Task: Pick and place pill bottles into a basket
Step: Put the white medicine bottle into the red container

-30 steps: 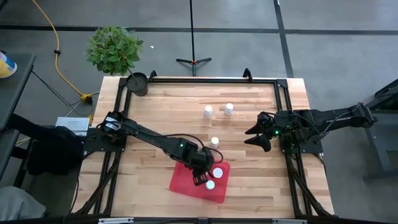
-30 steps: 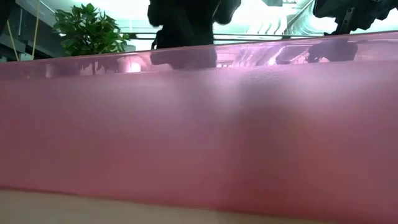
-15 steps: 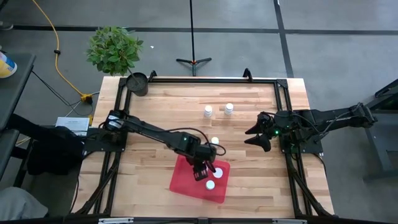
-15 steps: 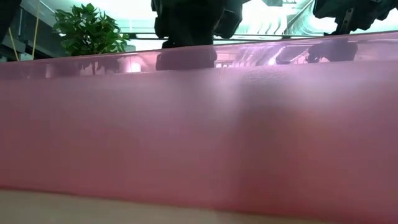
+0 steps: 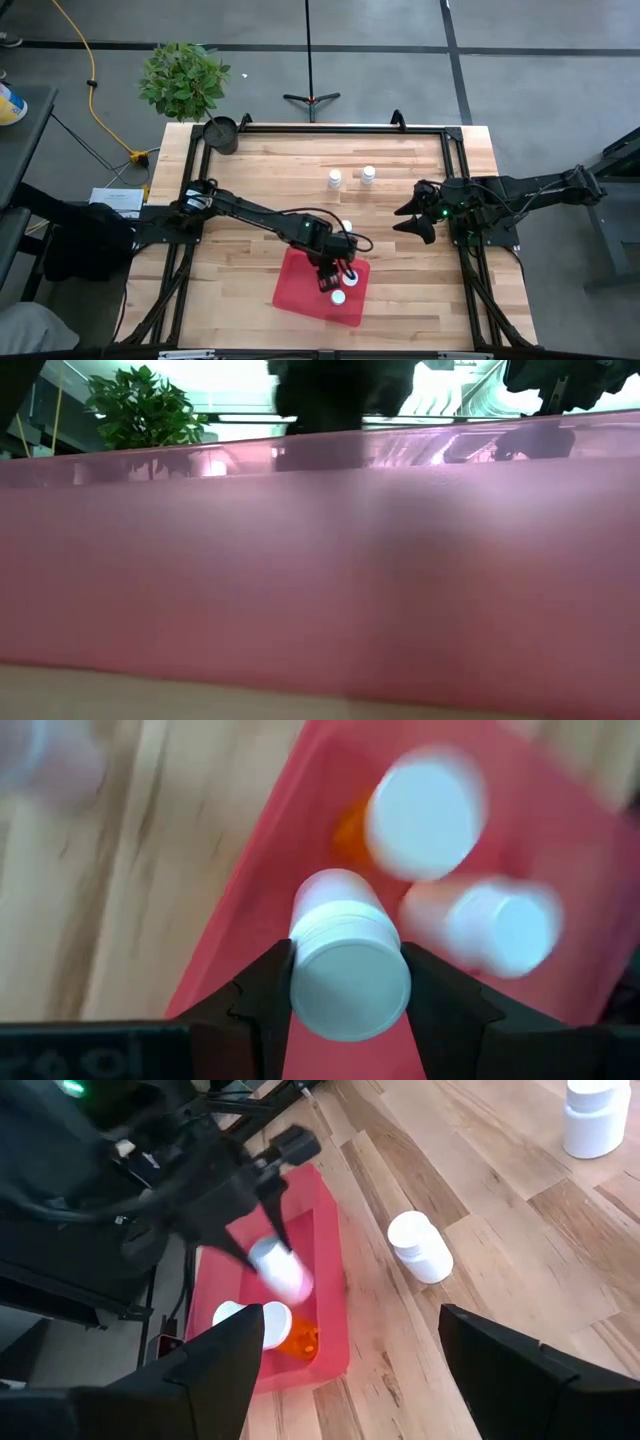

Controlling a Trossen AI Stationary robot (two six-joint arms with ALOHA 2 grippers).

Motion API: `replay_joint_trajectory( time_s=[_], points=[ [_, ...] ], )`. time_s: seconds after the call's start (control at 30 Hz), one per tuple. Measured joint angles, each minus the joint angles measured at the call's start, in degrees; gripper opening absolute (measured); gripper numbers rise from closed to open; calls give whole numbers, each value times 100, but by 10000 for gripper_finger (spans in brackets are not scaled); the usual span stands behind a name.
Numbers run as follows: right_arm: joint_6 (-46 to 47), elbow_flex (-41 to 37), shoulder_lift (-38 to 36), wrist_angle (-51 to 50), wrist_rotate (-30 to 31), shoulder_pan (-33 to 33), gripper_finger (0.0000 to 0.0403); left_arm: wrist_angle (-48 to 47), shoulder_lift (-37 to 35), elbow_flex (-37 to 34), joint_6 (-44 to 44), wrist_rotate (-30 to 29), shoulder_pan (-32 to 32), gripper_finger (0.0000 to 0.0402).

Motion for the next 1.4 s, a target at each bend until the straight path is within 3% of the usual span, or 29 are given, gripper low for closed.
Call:
replay_joint_trajectory(
  time_s=[0.17,0.67,1.07,1.4],
  points=[
    [0,0,46,7,-10,1,291,-462,202,226,62,56,2,195],
    [0,2,344,63,-205,0,291,-498,470,306,57,354,-2,196],
    [2,2,332,83,-280,0,291,-274,486,298,172,568,-2,268],
    [44,2,332,83,-299,0,291,-488,486,739,332,291,2,275]
  ],
)
